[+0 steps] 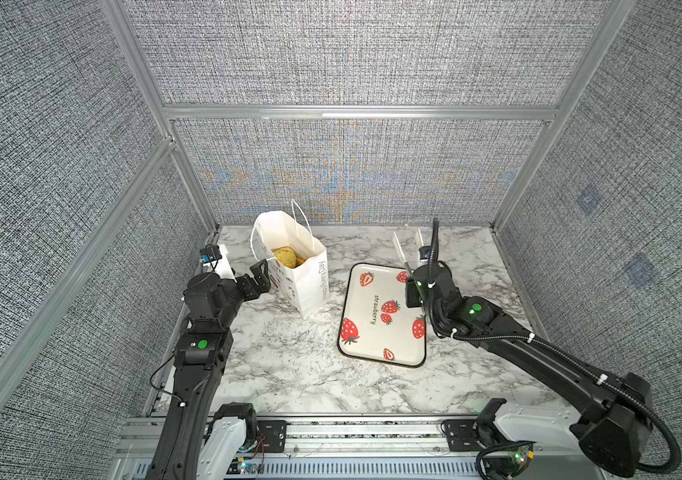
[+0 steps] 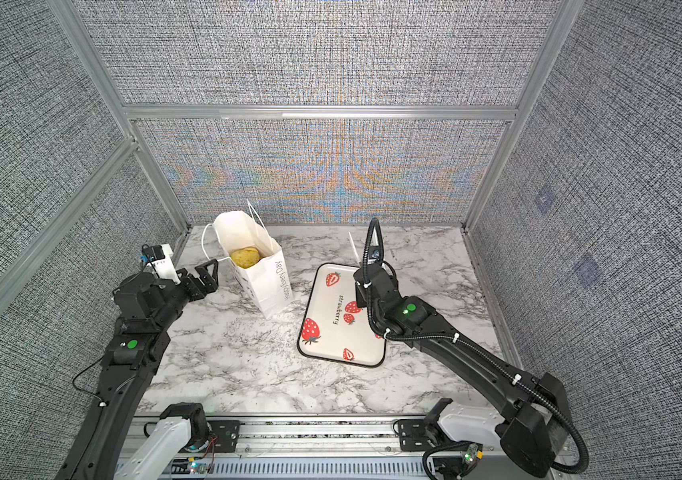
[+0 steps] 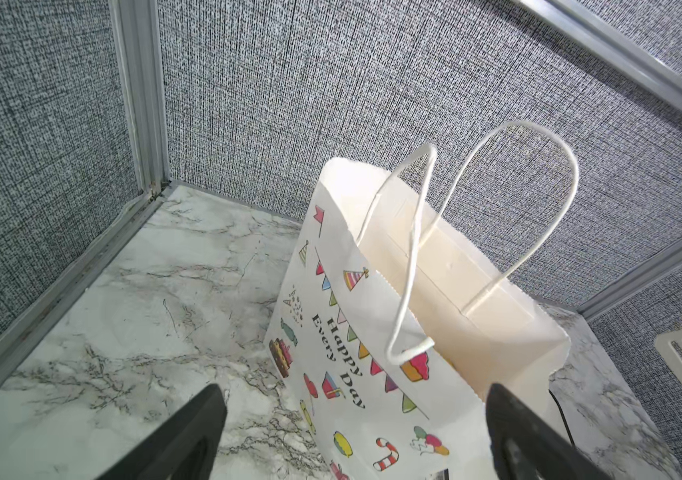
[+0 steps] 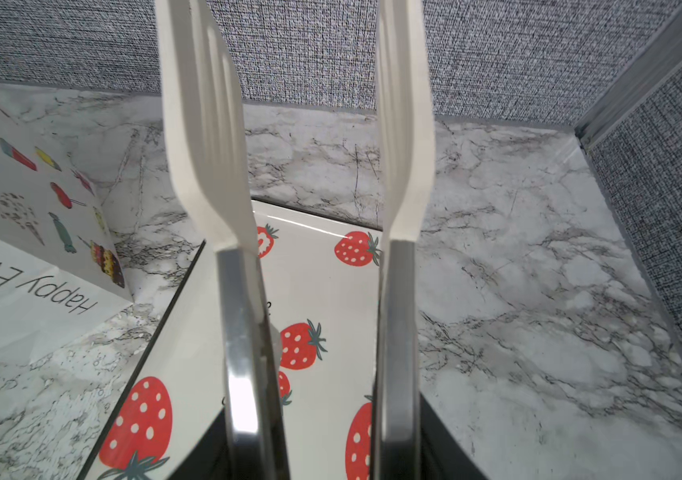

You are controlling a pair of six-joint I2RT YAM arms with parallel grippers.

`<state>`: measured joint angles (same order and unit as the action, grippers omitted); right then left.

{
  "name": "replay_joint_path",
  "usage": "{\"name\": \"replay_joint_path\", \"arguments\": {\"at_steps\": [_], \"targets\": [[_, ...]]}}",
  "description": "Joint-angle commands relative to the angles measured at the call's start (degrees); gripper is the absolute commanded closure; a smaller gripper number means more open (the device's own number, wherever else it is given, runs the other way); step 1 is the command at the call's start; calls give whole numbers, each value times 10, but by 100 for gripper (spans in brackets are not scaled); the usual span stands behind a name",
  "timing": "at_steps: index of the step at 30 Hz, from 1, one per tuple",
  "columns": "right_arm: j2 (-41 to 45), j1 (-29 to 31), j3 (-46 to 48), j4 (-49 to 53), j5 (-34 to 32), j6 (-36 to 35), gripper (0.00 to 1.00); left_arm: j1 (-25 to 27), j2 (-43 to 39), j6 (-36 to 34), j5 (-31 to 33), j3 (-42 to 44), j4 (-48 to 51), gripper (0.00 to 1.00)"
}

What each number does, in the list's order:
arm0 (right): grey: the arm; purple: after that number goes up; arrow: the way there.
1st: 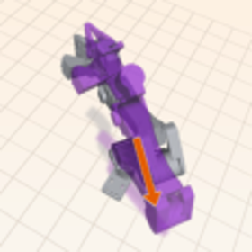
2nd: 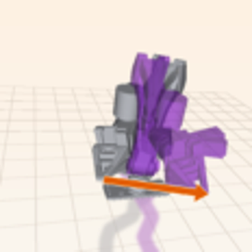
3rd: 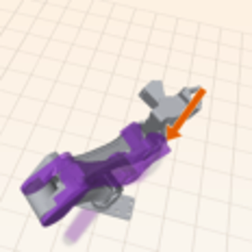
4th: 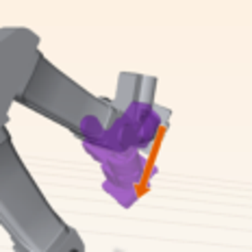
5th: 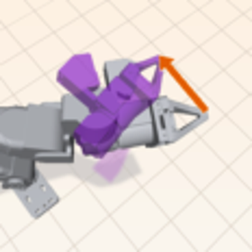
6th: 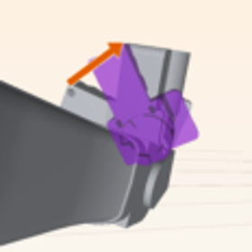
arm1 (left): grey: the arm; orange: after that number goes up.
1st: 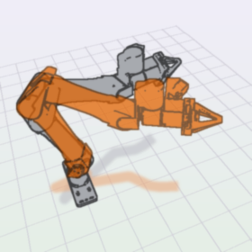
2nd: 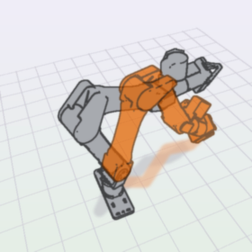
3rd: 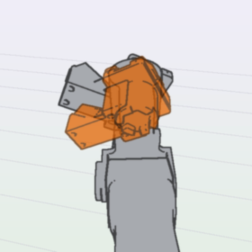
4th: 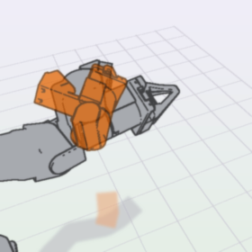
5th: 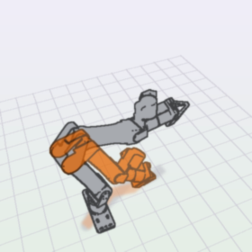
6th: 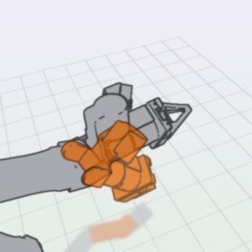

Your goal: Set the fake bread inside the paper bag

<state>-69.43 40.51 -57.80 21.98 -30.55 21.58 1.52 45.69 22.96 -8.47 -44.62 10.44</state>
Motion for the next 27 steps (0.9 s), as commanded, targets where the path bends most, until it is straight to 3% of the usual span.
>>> {"name": "replay_joint_path", "arguments": {"at_steps": [1, 15, 27], "targets": [[5, -15, 16, -18, 15, 32, 51, 0, -2, 26, 11, 25, 8, 1], [7, -126, 86, -8, 82, 70, 51, 0, 2, 144, 64, 152, -78, 1], [8, -184, 132, -12, 122, 72, 52, 1, 52, 92, 89, 199, -201, 1]]}}
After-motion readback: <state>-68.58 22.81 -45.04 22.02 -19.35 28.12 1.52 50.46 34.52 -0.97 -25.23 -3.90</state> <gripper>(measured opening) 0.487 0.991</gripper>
